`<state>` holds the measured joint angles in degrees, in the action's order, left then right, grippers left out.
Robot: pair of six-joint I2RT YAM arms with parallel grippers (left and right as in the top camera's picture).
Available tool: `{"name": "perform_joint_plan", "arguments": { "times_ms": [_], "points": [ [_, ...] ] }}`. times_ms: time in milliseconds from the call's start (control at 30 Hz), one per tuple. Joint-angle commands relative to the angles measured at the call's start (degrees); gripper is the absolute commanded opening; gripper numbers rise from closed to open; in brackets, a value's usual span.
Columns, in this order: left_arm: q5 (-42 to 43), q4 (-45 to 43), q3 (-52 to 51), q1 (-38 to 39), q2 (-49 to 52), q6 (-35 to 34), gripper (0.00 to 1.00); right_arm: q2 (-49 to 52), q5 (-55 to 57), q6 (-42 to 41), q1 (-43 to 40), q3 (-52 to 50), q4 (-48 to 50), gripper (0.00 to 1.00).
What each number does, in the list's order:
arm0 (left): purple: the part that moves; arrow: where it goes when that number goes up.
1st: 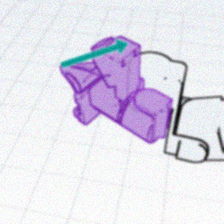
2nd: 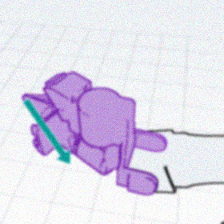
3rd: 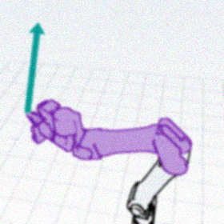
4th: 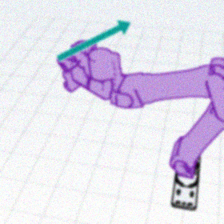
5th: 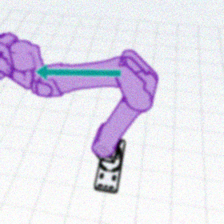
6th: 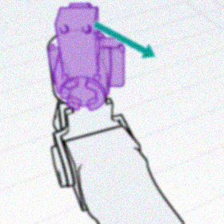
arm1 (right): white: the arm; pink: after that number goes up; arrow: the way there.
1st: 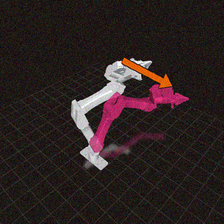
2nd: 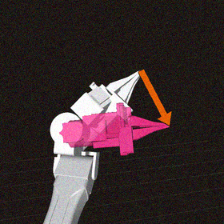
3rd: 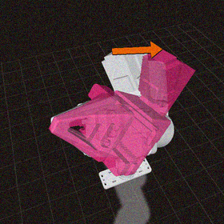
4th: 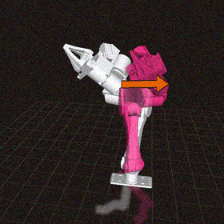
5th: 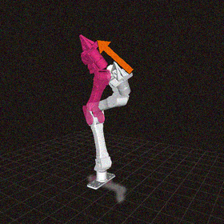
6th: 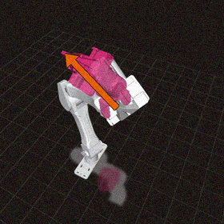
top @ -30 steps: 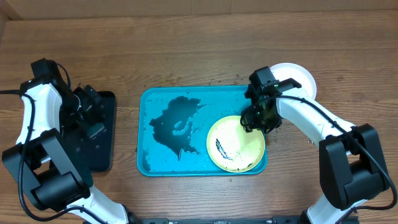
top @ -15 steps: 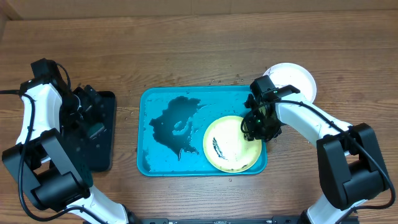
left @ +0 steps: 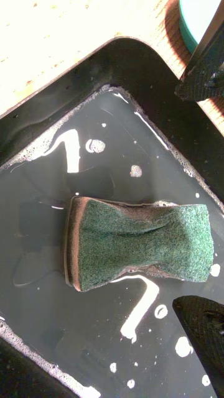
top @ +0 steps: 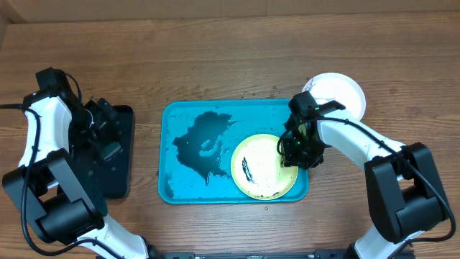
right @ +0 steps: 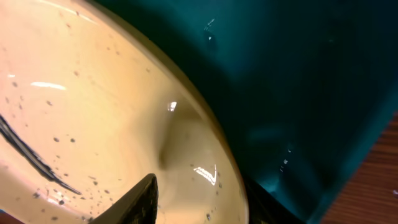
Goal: Clean dirty plates on tray and stack at the side
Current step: 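Move the right gripper to the yellow plate rim and grasp it, then drag the yellow plate toward the tray center with the right gripper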
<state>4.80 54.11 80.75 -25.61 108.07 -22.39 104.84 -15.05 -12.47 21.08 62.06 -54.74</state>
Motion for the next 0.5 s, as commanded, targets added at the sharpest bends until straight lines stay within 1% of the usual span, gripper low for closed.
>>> {"name": "perform_joint_plan", "arguments": {
  "times_ms": [0,133,233,367,400,467],
  "points": [
    [0.8,-0.2,1.1,-0.2,-0.6,-0.2,1.00,-2.0,-0.2,-2.4,1.2,-2.5,1.8,0.43],
    [0.9,-0.2,1.1,-0.2,-0.6,-0.4,1.00,-1.9,-0.3,-2.9,1.4,-3.1,2.7,0.37],
    [0.9,-0.1,1.1,-0.2,-0.6,-0.6,1.00,-1.9,-0.5,-4.6,1.4,-3.1,3.9,0.21],
    [1.0,0.9,1.1,-0.2,-0.6,-0.5,0.99,-1.9,-4.3,-5.7,1.4,-3.1,7.6,0.05],
    [1.0,1.1,1.1,-0.2,-0.6,-0.5,0.96,-2.0,-5.7,-6.1,1.4,-3.1,9.1,0.04],
    [1.0,1.0,1.1,-0.2,-0.6,-0.5,0.94,-1.9,-7.0,-8.2,1.4,-3.1,12.0,0.04]
  ]
}}
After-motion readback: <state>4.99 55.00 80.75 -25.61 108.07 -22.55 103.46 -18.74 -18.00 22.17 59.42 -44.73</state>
